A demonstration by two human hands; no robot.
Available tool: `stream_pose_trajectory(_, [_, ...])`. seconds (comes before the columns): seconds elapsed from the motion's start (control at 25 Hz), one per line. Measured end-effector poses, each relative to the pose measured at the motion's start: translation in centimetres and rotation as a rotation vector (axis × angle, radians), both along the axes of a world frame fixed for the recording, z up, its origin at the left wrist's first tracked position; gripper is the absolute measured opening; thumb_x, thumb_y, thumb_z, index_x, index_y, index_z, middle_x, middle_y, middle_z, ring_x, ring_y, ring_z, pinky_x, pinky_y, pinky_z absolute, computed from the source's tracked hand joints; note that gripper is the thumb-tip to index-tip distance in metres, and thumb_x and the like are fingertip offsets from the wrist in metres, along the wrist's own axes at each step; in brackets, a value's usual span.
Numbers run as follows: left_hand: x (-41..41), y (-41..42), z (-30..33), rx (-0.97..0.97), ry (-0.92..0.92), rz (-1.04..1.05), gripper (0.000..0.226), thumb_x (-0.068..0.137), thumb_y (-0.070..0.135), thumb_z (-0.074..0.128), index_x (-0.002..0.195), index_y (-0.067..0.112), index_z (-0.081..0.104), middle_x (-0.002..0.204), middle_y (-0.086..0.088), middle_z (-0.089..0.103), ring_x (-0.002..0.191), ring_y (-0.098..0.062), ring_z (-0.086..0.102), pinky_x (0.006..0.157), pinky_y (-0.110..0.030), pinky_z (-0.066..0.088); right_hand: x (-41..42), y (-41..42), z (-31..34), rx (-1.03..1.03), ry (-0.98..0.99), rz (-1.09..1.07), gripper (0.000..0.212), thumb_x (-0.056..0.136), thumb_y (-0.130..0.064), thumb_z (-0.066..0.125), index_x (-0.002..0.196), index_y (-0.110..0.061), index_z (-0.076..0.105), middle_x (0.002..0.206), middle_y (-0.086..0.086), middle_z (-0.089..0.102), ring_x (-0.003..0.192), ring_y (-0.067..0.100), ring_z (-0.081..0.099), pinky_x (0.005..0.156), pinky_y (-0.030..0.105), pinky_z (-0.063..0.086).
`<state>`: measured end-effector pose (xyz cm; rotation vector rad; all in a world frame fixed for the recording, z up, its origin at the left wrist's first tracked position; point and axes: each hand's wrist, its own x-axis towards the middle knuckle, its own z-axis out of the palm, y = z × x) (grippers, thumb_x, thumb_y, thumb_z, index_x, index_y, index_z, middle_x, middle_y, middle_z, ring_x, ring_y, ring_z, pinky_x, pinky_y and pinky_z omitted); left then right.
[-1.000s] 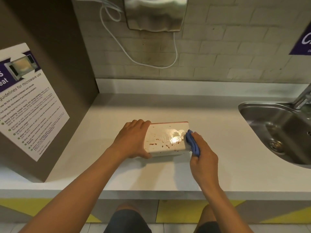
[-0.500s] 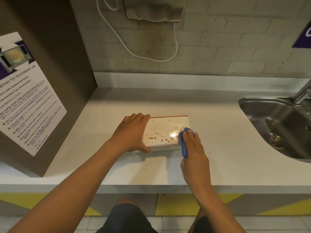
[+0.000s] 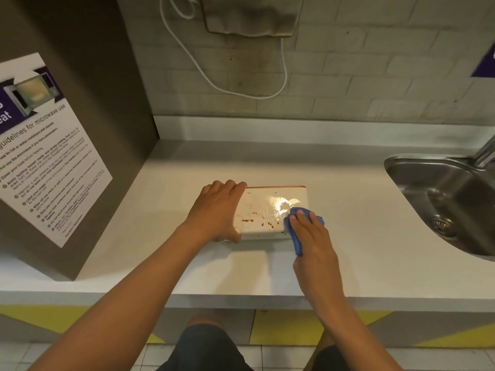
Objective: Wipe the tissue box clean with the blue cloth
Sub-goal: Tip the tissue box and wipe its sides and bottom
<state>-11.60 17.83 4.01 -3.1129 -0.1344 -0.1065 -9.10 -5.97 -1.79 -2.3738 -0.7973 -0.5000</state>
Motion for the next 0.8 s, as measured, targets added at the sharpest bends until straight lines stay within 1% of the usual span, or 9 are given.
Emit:
stream_pose_trajectory(0.04, [0.0,0.0,-0.1,-0.002,-0.005,-0.003,0.117,0.056,0.057,0.088,0.149,0.024,0.025,0.137,0.002,0.044,0.120,-0.024,0.042,0.103,-0.036,0.036,0.4,-0.5,0.2,0.019,0.001,-0.016,0.078,0.063,0.026,0.065,0.134,-0.005,0.053,0.141,0.010,0.049,0.134,0.031,0.039,0.113,0.033,0.027])
stream_pose_trajectory(0.16, [0.0,0.1,-0.1,-0.003,0.000,-0.003,0.118,0.054,0.058,0.088,0.148,0.024,0.025,0.137,0.002,0.045,0.119,-0.024,0.043,0.102,-0.037,0.036,1.3,0.7,1.3,0.045,0.054,-0.078,0.072,0.067,0.021,0.069,0.133,-0.003,0.053,0.140,0.012,0.050,0.133,0.034,0.041,0.105,0.041,0.037])
stream_pose_trajectory(0.28, [0.1,0.1,0.0,-0.008,-0.005,0.005,0.117,0.054,0.059,0.088,0.146,0.025,0.027,0.135,0.002,0.046,0.117,-0.023,0.043,0.102,-0.037,0.037,0.1,2.2,1.0,-0.014,0.061,-0.018,0.074,0.064,0.022,0.070,0.132,-0.004,0.055,0.140,0.012,0.050,0.135,0.033,0.039,0.104,0.045,0.039])
stream_pose_trajectory(0.36, [0.0,0.1,-0.1,-0.015,-0.004,0.002,0.116,0.054,0.059,0.088,0.147,0.025,0.027,0.135,0.002,0.045,0.117,-0.024,0.043,0.102,-0.037,0.037,-0.4,1.2,0.2,-0.045,0.028,0.020,0.078,0.059,0.025,0.069,0.130,-0.005,0.056,0.138,0.012,0.052,0.132,0.033,0.042,0.105,0.047,0.039])
stream_pose_trajectory(0.52, [0.0,-0.1,-0.2,-0.034,-0.006,0.002,0.117,0.055,0.060,0.087,0.148,0.024,0.026,0.136,0.002,0.045,0.118,-0.023,0.043,0.101,-0.036,0.035,1.4,0.0,1.0,-0.017,0.022,-0.059,0.065,0.070,0.018,0.068,0.130,-0.006,0.057,0.138,0.009,0.053,0.132,0.032,0.044,0.110,0.037,0.022])
stream_pose_trajectory(0.56, [0.0,-0.1,-0.1,-0.035,-0.004,0.003,0.117,0.056,0.060,0.087,0.148,0.024,0.025,0.136,0.002,0.045,0.118,-0.023,0.043,0.102,-0.036,0.035,1.9,0.8,1.3,-0.006,0.046,-0.082,0.064,0.072,0.017,0.067,0.130,-0.006,0.057,0.139,0.009,0.052,0.132,0.033,0.043,0.110,0.036,0.023])
stream_pose_trajectory(0.6, [0.0,-0.1,-0.1,-0.035,-0.004,0.003,0.117,0.056,0.060,0.087,0.149,0.024,0.025,0.137,0.002,0.045,0.119,-0.023,0.043,0.102,-0.036,0.036,1.9,1.7,1.6,0.006,0.072,-0.090,0.063,0.072,0.017,0.066,0.130,-0.005,0.057,0.139,0.010,0.052,0.133,0.034,0.042,0.107,0.036,0.029])
stream_pose_trajectory(0.68, [0.1,-0.3,0.0,-0.037,-0.005,0.008,0.116,0.057,0.060,0.087,0.149,0.024,0.025,0.138,0.001,0.045,0.120,-0.023,0.043,0.102,-0.036,0.037,1.1,3.2,1.5,-0.017,0.083,-0.049,0.063,0.069,0.017,0.069,0.128,-0.004,0.059,0.136,0.012,0.054,0.131,0.035,0.044,0.103,0.042,0.039])
stream_pose_trajectory(0.8, [0.1,-0.2,-0.1,-0.048,-0.001,0.013,0.114,0.058,0.058,0.087,0.148,0.024,0.026,0.138,0.000,0.044,0.120,-0.022,0.043,0.102,-0.036,0.037,-0.4,2.5,0.2,-0.084,0.020,0.030,0.070,0.060,0.021,0.072,0.125,-0.003,0.061,0.133,0.013,0.057,0.128,0.034,0.048,0.104,0.043,0.036])
